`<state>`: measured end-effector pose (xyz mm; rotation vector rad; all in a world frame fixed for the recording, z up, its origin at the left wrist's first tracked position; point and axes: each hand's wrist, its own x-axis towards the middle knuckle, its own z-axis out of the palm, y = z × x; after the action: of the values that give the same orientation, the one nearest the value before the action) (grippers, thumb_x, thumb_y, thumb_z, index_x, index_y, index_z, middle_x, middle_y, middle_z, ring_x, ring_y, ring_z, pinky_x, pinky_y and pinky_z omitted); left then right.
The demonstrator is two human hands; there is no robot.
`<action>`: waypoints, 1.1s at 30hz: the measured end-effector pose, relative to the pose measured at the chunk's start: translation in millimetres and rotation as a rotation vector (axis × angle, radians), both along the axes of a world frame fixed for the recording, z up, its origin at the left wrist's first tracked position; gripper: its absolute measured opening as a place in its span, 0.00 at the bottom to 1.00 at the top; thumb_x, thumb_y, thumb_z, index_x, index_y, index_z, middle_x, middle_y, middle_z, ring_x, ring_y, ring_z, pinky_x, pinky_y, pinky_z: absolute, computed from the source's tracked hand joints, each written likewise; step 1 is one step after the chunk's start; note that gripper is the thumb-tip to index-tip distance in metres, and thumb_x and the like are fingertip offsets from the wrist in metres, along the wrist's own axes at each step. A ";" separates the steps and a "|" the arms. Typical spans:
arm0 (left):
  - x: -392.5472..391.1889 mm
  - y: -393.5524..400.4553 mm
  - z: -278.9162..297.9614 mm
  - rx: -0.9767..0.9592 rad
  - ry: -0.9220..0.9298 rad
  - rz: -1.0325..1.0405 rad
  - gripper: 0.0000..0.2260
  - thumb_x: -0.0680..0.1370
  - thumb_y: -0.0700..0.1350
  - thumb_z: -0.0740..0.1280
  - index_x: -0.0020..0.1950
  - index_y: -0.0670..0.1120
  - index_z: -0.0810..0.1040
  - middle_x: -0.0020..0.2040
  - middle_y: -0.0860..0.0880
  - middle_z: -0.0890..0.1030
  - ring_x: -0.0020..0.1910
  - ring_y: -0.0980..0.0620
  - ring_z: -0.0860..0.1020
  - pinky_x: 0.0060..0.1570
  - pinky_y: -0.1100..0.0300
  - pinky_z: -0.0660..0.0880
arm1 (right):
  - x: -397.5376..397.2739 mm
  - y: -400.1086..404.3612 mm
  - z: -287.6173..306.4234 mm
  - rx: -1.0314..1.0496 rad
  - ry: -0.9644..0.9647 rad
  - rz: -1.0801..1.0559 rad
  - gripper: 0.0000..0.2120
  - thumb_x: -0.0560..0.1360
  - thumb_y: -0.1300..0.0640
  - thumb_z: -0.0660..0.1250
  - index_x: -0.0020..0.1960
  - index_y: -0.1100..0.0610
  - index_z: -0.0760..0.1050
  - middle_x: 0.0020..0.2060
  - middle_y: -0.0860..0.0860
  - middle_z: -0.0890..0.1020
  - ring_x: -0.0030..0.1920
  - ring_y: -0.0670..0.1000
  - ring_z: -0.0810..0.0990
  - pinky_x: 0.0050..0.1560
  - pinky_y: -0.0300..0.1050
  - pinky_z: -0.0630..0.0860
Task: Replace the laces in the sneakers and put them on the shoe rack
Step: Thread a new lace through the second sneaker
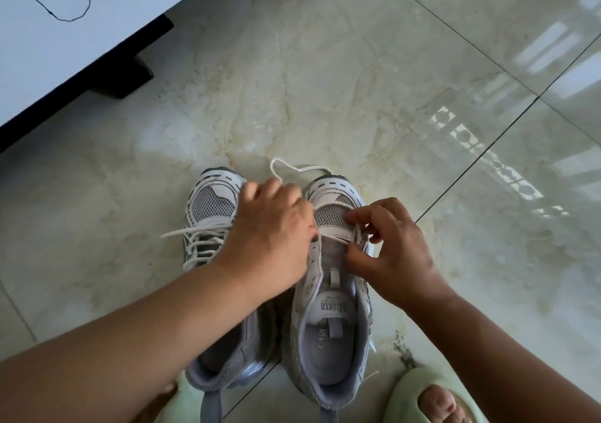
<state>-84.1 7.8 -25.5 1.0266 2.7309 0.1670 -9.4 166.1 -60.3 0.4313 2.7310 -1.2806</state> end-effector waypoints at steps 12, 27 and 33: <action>-8.3 -75.1 18.0 -0.212 -0.022 0.167 0.05 0.66 0.46 0.68 0.30 0.51 0.74 0.32 0.51 0.76 0.35 0.43 0.77 0.40 0.55 0.57 | 0.8 5.4 1.1 -0.002 -0.010 0.012 0.17 0.65 0.57 0.71 0.53 0.53 0.75 0.47 0.46 0.73 0.43 0.37 0.71 0.42 0.24 0.66; -16.7 -55.2 15.2 0.143 -0.117 0.185 0.10 0.71 0.53 0.60 0.37 0.49 0.76 0.37 0.52 0.74 0.34 0.47 0.75 0.36 0.55 0.72 | 2.4 2.4 0.3 0.007 -0.024 -0.018 0.20 0.65 0.53 0.70 0.56 0.55 0.73 0.42 0.41 0.71 0.42 0.36 0.70 0.41 0.24 0.66; -26.9 -2.7 -7.5 0.272 -0.078 -0.058 0.16 0.73 0.42 0.65 0.60 0.45 0.78 0.56 0.43 0.77 0.49 0.44 0.77 0.48 0.50 0.75 | 2.8 -1.0 2.6 0.022 0.036 0.006 0.20 0.66 0.51 0.67 0.57 0.54 0.76 0.43 0.41 0.71 0.43 0.35 0.72 0.42 0.25 0.68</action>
<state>-111.0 5.2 -33.0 1.1392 2.6538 0.5692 -6.6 165.2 -57.8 0.4063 2.7759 -1.2703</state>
